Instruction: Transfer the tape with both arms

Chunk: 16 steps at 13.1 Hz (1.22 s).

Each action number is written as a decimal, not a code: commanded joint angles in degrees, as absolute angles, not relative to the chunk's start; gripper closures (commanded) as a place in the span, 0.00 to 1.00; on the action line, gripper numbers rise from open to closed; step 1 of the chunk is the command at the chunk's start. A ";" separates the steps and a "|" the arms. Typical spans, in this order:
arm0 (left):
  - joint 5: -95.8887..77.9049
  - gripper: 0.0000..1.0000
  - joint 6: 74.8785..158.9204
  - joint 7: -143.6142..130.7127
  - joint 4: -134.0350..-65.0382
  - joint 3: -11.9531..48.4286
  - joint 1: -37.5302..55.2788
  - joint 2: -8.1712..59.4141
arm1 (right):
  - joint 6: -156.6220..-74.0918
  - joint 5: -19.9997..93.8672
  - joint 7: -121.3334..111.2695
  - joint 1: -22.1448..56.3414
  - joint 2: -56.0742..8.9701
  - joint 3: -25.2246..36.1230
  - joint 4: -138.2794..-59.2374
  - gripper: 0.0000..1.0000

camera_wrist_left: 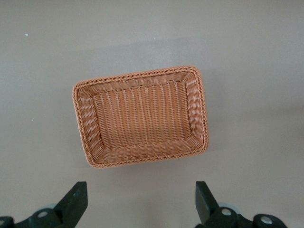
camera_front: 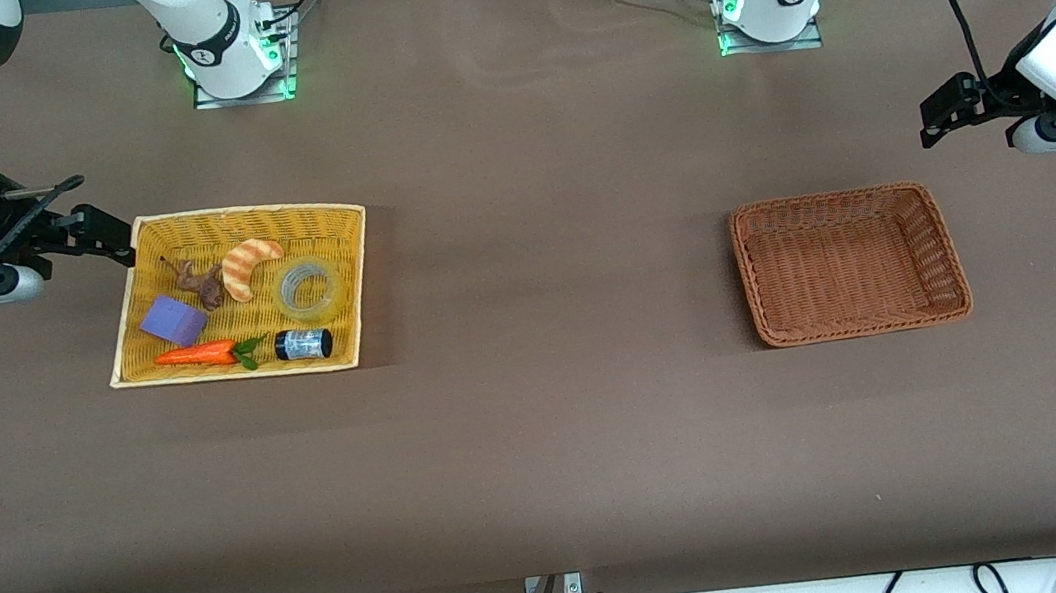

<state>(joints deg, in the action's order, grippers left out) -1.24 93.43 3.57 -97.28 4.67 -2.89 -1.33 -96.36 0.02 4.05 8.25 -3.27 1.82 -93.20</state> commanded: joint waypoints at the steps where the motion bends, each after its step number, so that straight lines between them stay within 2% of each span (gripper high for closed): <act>1: -1.94 0.00 92.20 4.66 -95.80 4.75 -2.55 -1.05 | -95.45 0.88 3.51 8.00 -3.69 1.50 -92.19 0.00; 16: -1.58 0.00 91.58 4.48 -95.27 4.75 -2.55 -0.97 | -95.36 0.88 1.76 8.09 -3.69 1.32 -92.37 0.00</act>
